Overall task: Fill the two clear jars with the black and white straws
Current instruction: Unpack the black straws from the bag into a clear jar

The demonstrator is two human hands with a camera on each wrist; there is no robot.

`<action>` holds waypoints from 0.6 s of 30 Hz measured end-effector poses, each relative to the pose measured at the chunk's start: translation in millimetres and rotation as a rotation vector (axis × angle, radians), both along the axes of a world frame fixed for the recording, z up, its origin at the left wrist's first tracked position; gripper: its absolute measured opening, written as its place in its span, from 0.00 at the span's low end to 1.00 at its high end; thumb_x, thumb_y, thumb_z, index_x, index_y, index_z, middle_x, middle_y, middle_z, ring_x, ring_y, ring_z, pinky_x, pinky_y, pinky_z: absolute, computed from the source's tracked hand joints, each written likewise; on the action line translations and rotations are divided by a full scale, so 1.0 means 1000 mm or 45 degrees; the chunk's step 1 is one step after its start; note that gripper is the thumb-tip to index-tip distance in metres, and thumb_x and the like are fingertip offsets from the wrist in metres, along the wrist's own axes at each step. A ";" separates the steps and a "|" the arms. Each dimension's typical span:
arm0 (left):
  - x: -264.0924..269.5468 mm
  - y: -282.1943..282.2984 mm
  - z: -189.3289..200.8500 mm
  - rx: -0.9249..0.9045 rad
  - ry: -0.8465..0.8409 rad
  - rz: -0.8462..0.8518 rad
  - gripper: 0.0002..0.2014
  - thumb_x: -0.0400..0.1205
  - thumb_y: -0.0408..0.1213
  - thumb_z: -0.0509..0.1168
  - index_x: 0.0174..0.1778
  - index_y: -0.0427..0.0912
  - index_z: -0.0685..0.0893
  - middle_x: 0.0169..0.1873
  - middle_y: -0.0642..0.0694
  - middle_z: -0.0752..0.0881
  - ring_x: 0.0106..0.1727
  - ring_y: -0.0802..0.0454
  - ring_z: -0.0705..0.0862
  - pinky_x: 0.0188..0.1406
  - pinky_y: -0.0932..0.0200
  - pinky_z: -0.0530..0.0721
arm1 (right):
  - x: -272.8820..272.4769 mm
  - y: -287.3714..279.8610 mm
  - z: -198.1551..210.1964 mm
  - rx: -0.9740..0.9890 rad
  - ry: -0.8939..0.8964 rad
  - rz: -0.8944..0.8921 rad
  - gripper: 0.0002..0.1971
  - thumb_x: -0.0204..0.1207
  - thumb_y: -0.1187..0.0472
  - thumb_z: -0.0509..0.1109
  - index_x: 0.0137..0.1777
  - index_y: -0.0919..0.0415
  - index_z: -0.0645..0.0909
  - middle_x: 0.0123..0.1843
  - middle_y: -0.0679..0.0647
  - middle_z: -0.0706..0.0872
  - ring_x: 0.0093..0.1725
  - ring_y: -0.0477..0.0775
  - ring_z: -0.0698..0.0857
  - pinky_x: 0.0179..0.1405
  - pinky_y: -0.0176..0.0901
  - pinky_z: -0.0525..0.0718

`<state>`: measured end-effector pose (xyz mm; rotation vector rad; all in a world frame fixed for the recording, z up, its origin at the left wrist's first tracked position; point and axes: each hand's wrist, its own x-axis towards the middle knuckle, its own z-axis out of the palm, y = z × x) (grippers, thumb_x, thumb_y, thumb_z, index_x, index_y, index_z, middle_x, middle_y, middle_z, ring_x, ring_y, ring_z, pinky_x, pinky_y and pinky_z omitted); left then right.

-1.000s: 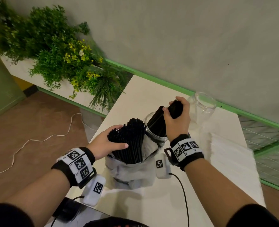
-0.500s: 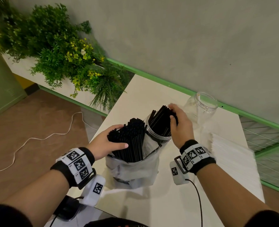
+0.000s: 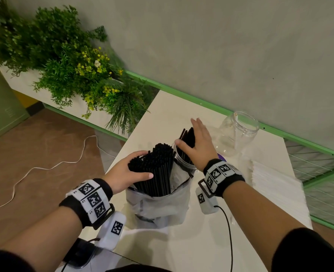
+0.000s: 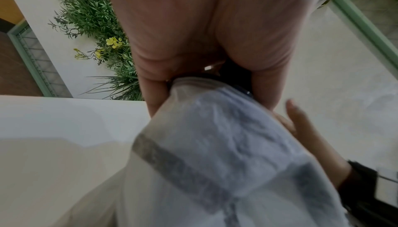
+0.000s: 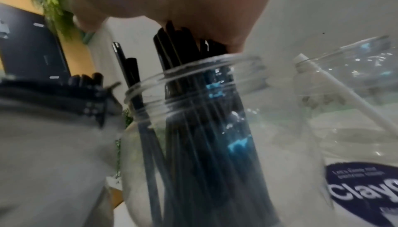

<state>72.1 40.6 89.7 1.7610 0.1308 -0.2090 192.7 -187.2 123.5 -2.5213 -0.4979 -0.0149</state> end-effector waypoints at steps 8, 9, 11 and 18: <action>0.001 0.002 -0.001 0.054 -0.021 -0.012 0.35 0.56 0.62 0.75 0.61 0.73 0.76 0.68 0.61 0.77 0.72 0.58 0.72 0.78 0.50 0.66 | 0.018 0.016 -0.002 -0.182 -0.079 -0.024 0.28 0.80 0.36 0.56 0.78 0.44 0.65 0.77 0.50 0.69 0.76 0.58 0.66 0.73 0.59 0.68; 0.001 0.002 -0.002 0.052 -0.023 -0.015 0.35 0.56 0.62 0.75 0.62 0.72 0.77 0.68 0.61 0.77 0.73 0.59 0.72 0.78 0.50 0.66 | 0.017 0.015 -0.003 -0.142 -0.079 -0.027 0.27 0.81 0.37 0.55 0.78 0.45 0.66 0.76 0.50 0.70 0.76 0.58 0.66 0.73 0.59 0.68; 0.002 0.002 -0.003 0.045 -0.025 -0.013 0.36 0.56 0.61 0.75 0.63 0.71 0.77 0.68 0.62 0.77 0.73 0.58 0.72 0.78 0.48 0.66 | 0.015 0.013 -0.004 -0.144 -0.079 -0.012 0.28 0.79 0.37 0.58 0.77 0.44 0.66 0.75 0.49 0.70 0.75 0.57 0.66 0.73 0.58 0.68; 0.003 0.003 -0.007 0.040 -0.022 -0.009 0.37 0.57 0.61 0.76 0.64 0.69 0.77 0.69 0.63 0.77 0.74 0.57 0.72 0.78 0.46 0.67 | 0.018 0.013 -0.007 -0.172 -0.138 -0.073 0.21 0.77 0.48 0.68 0.68 0.53 0.76 0.65 0.53 0.77 0.65 0.60 0.72 0.63 0.61 0.77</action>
